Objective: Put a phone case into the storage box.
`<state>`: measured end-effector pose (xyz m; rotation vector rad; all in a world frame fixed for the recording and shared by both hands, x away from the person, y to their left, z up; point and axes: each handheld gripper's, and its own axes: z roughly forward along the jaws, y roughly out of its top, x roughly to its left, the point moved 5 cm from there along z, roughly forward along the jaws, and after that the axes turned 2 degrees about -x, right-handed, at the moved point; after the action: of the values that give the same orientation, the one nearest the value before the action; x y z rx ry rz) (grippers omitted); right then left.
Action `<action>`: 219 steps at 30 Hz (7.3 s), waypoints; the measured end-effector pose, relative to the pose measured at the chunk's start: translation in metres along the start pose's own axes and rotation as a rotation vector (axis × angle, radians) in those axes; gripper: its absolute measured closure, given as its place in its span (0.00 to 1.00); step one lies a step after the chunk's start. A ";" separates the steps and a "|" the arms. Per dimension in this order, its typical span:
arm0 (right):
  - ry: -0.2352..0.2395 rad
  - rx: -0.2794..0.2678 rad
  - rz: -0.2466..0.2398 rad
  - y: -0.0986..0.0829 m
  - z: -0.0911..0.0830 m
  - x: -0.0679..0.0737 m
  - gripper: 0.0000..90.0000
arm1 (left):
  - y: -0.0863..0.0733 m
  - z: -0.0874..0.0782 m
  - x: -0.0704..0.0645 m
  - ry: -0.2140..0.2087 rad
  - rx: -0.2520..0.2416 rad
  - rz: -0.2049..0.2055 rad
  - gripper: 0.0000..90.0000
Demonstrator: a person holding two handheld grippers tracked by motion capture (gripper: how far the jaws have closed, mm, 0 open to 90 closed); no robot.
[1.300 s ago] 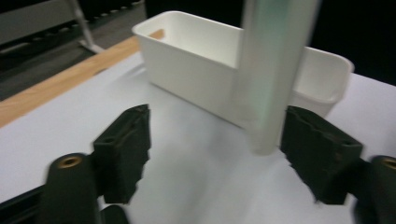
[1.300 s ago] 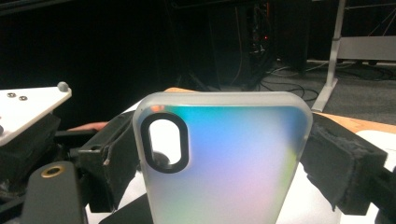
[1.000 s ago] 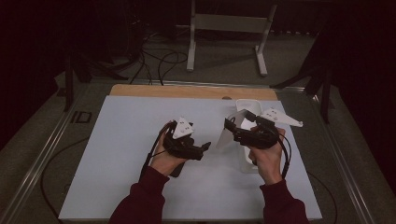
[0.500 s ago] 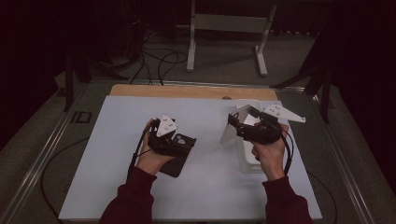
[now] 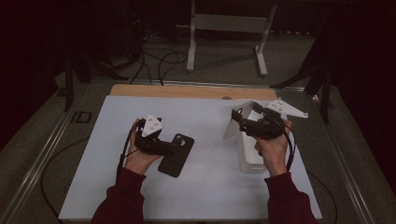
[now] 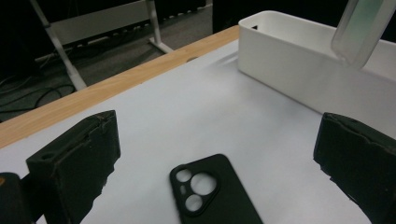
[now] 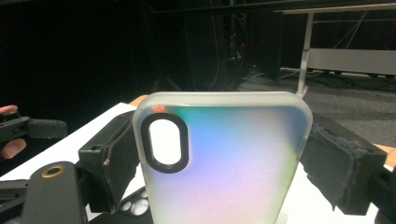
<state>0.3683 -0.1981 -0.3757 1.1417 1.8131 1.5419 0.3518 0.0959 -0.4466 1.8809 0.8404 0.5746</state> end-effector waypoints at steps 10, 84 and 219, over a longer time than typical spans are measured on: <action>-0.022 -0.010 0.004 0.005 0.000 -0.009 0.19 | -0.009 -0.009 0.013 0.025 0.002 -0.002 0.00; -0.231 -0.002 0.025 0.014 0.021 -0.070 0.19 | -0.078 -0.071 0.062 0.185 0.006 -0.056 0.00; -0.453 0.226 0.077 -0.042 0.103 -0.123 0.10 | -0.082 -0.079 0.057 0.171 -0.048 -0.076 0.00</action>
<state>0.5046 -0.2454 -0.4579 1.5377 1.6685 1.0207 0.3090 0.2094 -0.4853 1.7664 0.9961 0.7088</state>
